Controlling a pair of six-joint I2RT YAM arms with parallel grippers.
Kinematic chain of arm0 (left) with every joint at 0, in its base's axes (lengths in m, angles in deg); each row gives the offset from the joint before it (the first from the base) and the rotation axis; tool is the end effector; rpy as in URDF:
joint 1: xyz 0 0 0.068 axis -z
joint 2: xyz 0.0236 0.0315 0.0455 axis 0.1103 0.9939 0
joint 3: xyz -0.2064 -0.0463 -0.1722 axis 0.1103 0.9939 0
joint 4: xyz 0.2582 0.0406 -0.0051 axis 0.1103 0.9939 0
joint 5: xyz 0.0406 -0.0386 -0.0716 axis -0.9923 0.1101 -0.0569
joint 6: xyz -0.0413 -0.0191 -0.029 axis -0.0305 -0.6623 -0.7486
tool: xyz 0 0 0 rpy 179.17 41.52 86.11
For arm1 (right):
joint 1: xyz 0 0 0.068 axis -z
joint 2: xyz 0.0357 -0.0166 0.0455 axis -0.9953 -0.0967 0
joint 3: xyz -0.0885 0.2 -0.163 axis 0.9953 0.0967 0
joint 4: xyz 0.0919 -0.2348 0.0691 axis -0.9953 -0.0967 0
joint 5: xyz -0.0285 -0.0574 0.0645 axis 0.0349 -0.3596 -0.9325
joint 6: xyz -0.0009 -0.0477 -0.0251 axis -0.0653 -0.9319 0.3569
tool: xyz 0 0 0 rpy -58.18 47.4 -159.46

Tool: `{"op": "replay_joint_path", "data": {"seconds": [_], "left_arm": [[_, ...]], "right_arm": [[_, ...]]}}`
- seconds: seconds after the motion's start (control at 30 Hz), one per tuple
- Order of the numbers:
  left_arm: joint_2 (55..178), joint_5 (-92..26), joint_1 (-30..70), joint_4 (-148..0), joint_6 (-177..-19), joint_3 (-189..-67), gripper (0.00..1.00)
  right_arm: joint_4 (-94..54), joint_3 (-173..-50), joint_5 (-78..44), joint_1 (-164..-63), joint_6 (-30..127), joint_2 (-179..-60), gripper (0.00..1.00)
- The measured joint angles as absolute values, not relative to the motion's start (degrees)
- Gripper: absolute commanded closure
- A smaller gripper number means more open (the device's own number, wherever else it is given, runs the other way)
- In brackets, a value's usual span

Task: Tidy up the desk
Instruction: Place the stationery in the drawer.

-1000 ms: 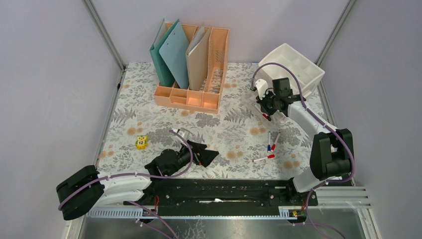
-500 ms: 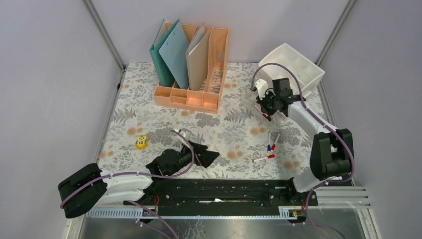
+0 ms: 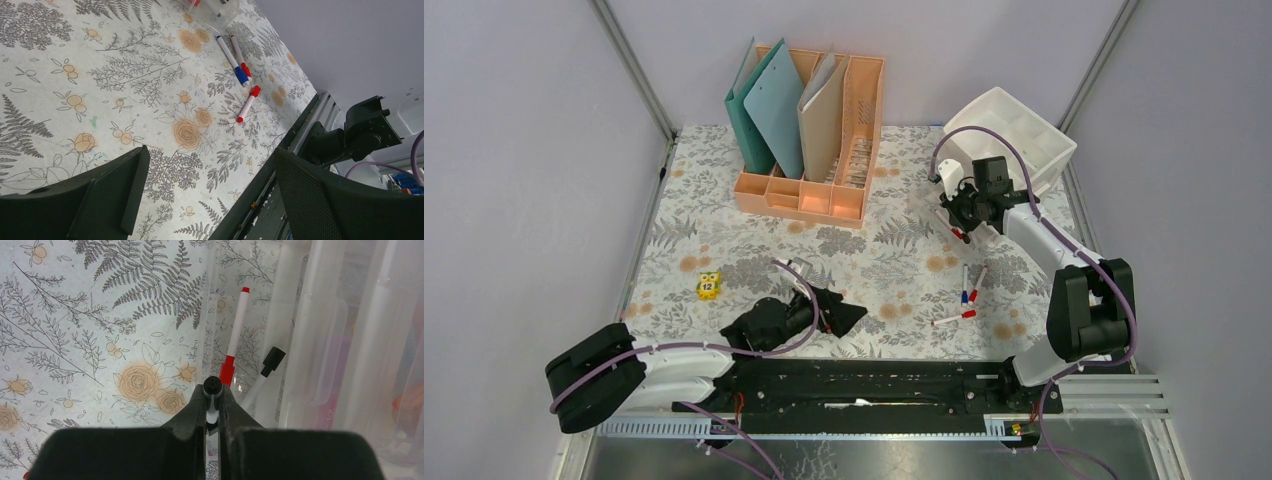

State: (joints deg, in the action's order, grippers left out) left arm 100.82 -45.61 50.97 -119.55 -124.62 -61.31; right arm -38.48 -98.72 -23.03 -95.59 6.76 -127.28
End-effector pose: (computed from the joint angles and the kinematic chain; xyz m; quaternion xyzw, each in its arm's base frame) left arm 0.1041 -0.1571 0.1651 0.0973 0.7407 -0.4750 0.4650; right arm 0.3296 0.0738 0.2443 -0.4005 0.8292 0.0353 0.3882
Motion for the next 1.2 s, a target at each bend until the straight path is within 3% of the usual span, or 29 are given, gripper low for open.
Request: {"op": "replay_joint_path", "data": {"seconds": [0.27, 0.5, 0.77, 1.2], "left_arm": [[110.1, -43.1, 52.0, -107.9, -121.3, -74.6, 0.01], [121.9, -48.2, 61.3, -99.2, -113.0, -88.8, 0.01], [129.3, -48.0, 64.5, -99.0, -106.2, -90.4, 0.01], [129.7, -47.6, 64.5, -103.9, -106.6, -88.6, 0.01]], "right_arm": [[-38.5, -98.7, -23.0, -95.5, 6.8, -127.3, 1.0], [-38.5, -98.7, -23.0, -95.5, 6.8, -127.3, 1.0], [-38.5, -98.7, -23.0, -95.5, 6.8, -127.3, 1.0], [-38.5, -98.0, -23.0, -95.5, 6.8, -127.2, 1.0]]}}
